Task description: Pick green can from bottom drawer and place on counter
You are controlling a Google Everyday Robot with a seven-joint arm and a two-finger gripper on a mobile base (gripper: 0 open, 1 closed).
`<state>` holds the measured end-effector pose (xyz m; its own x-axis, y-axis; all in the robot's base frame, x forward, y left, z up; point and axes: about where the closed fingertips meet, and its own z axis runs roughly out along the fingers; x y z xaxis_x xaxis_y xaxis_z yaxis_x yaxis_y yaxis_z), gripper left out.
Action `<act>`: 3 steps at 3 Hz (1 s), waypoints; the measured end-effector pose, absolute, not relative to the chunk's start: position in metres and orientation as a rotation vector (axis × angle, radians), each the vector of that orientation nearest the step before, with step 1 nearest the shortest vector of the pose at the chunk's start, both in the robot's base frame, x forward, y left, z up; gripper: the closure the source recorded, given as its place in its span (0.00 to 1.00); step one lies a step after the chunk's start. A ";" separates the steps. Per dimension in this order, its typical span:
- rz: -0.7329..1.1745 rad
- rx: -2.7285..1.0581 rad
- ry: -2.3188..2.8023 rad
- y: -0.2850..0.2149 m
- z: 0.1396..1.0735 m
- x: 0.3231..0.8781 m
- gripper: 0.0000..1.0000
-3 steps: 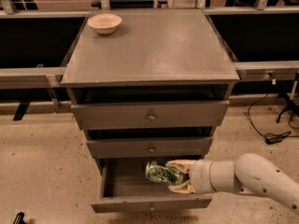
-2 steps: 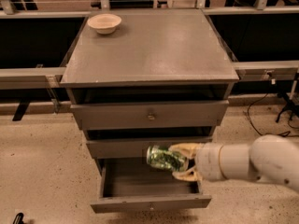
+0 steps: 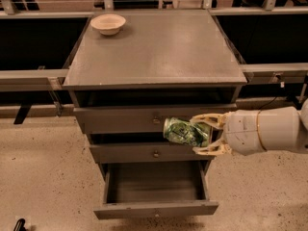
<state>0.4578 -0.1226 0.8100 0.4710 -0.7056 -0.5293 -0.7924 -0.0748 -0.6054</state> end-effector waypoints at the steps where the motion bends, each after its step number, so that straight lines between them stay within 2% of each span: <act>1: 0.119 -1.813 1.263 -0.121 0.809 0.458 1.00; 2: 0.107 -1.773 1.224 -0.119 0.824 0.470 1.00; 3: 0.025 -1.729 1.186 -0.122 0.863 0.531 1.00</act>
Offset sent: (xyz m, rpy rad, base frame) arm 0.0294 0.0009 0.0374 0.0976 -0.1008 -0.0042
